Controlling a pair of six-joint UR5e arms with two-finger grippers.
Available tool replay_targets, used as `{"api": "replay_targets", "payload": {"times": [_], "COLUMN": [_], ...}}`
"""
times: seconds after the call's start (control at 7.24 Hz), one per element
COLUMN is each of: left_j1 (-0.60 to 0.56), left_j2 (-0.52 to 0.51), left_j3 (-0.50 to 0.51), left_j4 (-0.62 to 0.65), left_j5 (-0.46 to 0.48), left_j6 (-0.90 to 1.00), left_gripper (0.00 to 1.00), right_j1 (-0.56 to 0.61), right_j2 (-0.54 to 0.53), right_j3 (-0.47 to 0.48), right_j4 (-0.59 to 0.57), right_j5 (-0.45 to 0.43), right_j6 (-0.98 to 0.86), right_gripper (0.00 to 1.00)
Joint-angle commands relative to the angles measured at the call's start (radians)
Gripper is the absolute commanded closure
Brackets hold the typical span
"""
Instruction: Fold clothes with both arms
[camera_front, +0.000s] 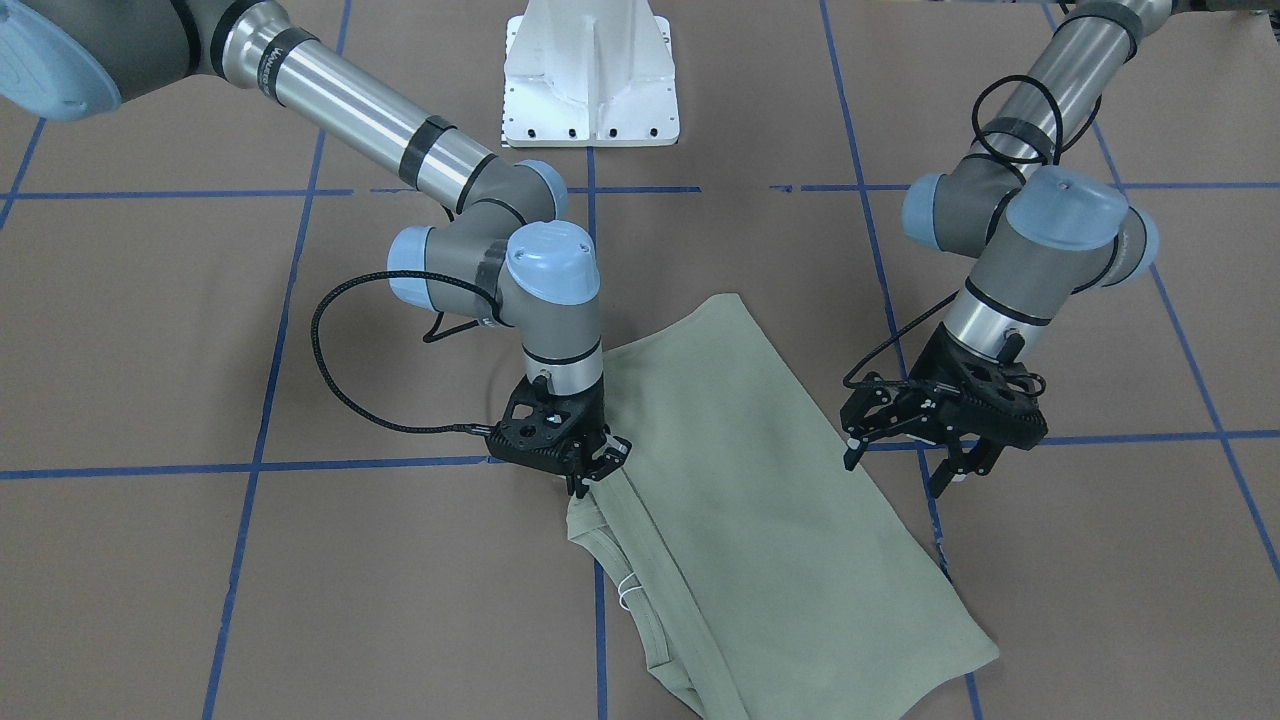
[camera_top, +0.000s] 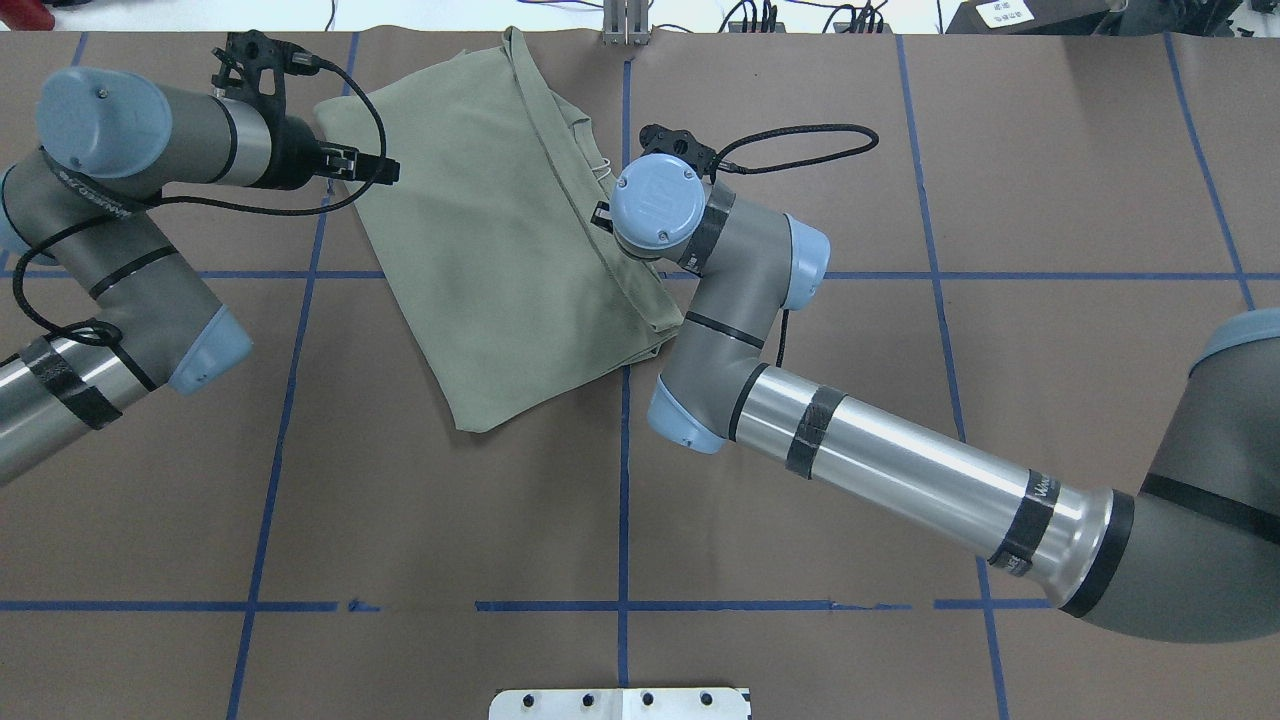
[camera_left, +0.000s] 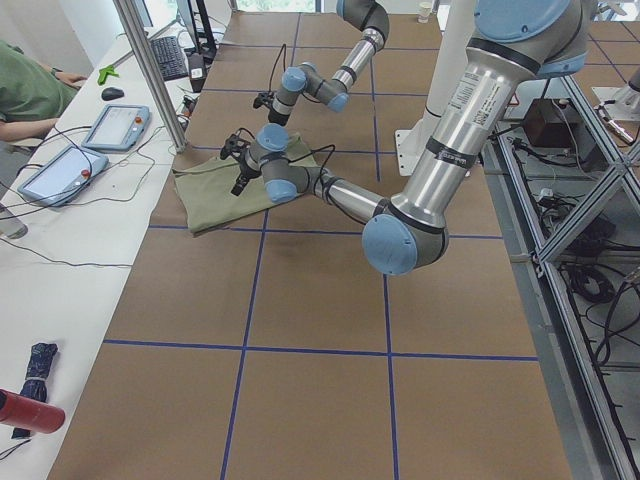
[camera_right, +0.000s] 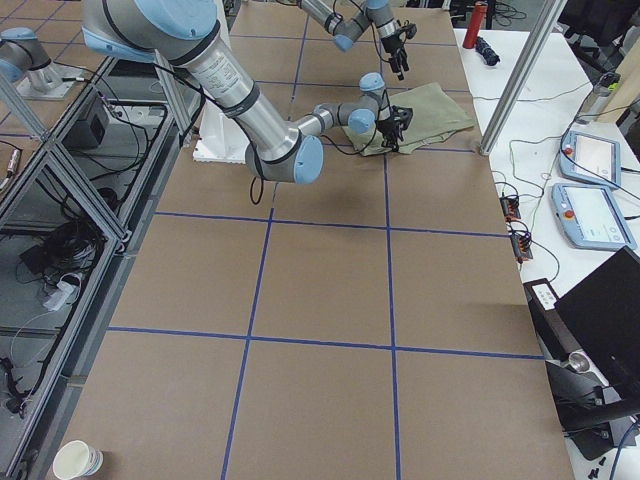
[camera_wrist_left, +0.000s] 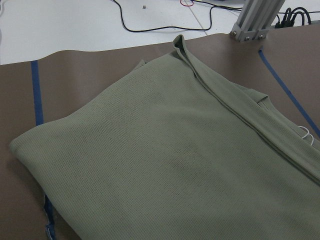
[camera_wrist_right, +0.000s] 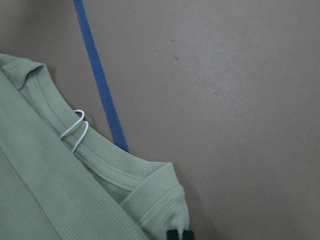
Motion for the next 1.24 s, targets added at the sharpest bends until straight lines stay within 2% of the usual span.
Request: {"api": "replay_targets", "payload": {"times": [0.0,0.28,0.55,0.69,0.97,1.1], "left_j1": [0.000,0.000,0.002,0.002,0.002,0.002], "left_j2": [0.000,0.000,0.000,0.000,0.000,0.000], "left_j3": [0.002,0.002,0.000,0.002,-0.001,-0.001], "left_j4": [0.000,0.000,0.000,0.000,0.000,0.000], "left_j5": [0.000,0.000,0.000,0.000,0.000,0.000], "left_j6": [0.000,0.000,0.000,0.000,0.000,0.000], "left_gripper": [0.00,0.00,0.00,0.00,0.00,0.00], "right_j1": [0.002,-0.013,-0.082,-0.138,-0.218,-0.235], "right_j2": [-0.001,-0.108,-0.300,-0.409,-0.559,-0.585], "right_j3": [0.092,0.289,0.588,0.720,0.851,0.881], "right_j4": [-0.111,-0.199,-0.328,-0.351,-0.354,-0.356], "right_j5": [0.030,0.030,0.012,-0.040,-0.121,-0.141], "right_j6": [-0.010,-0.007,0.002,0.005,0.040,0.048], "right_gripper": [1.00,1.00,1.00,1.00,1.00,1.00]}}
